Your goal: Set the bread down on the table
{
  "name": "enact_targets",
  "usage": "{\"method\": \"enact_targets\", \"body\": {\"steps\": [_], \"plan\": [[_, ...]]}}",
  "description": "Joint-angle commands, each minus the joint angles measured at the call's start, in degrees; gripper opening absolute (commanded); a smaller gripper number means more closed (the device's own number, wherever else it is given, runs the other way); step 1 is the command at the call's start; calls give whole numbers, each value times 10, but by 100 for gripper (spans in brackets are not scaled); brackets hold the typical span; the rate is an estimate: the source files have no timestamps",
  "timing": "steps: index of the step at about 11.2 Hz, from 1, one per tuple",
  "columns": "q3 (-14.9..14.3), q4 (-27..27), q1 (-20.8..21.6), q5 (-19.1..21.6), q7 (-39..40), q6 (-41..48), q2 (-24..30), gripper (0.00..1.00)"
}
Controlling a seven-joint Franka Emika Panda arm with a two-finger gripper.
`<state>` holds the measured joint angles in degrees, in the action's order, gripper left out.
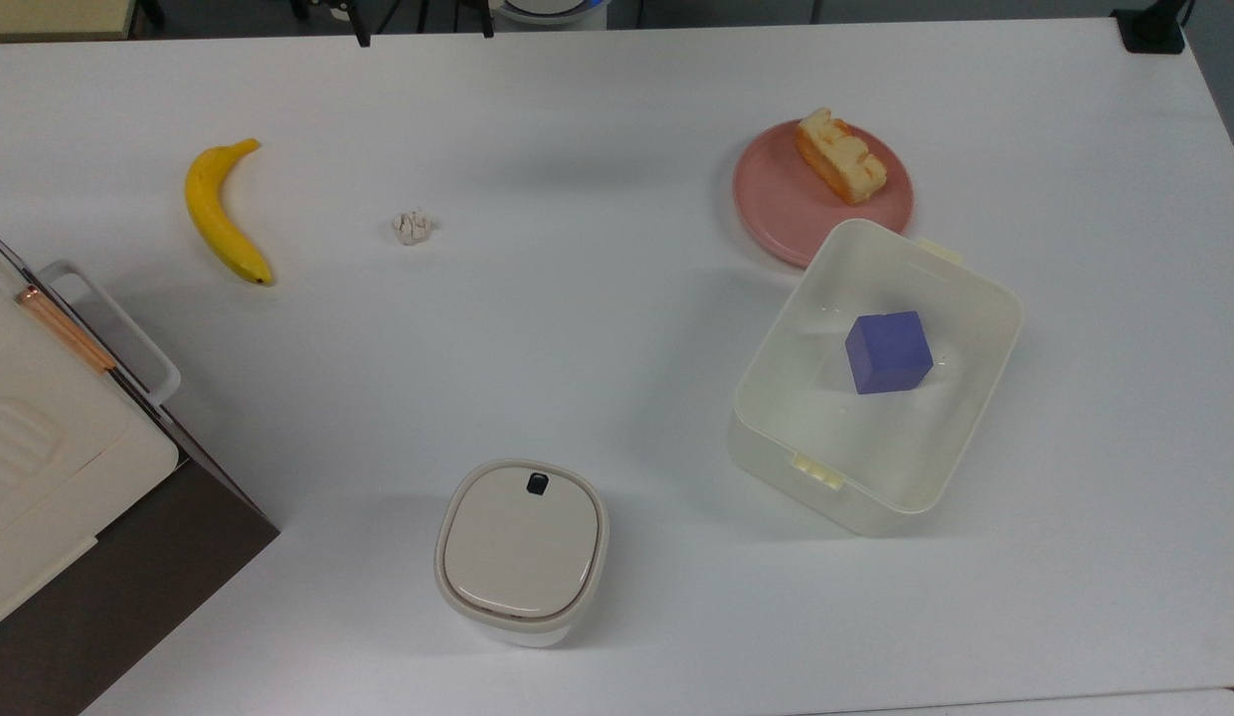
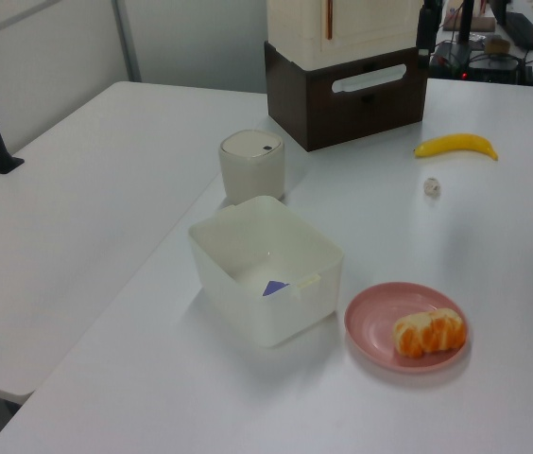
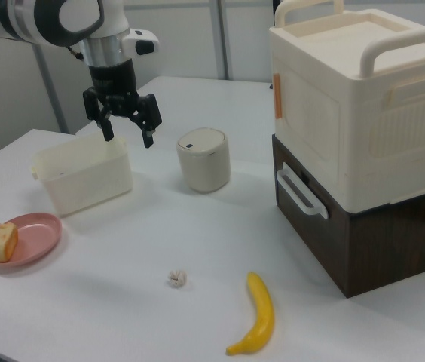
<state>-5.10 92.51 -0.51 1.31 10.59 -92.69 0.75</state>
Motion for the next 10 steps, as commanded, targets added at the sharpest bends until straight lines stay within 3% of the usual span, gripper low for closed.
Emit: {"method": "enact_targets", "body": {"steps": [1,6,10], "plan": [[-6,-7,0,16,15,10,0,100],[-2,-6,14,17,16,13,0,100],[1,-3,88,17,7,17,-4,100]]}}
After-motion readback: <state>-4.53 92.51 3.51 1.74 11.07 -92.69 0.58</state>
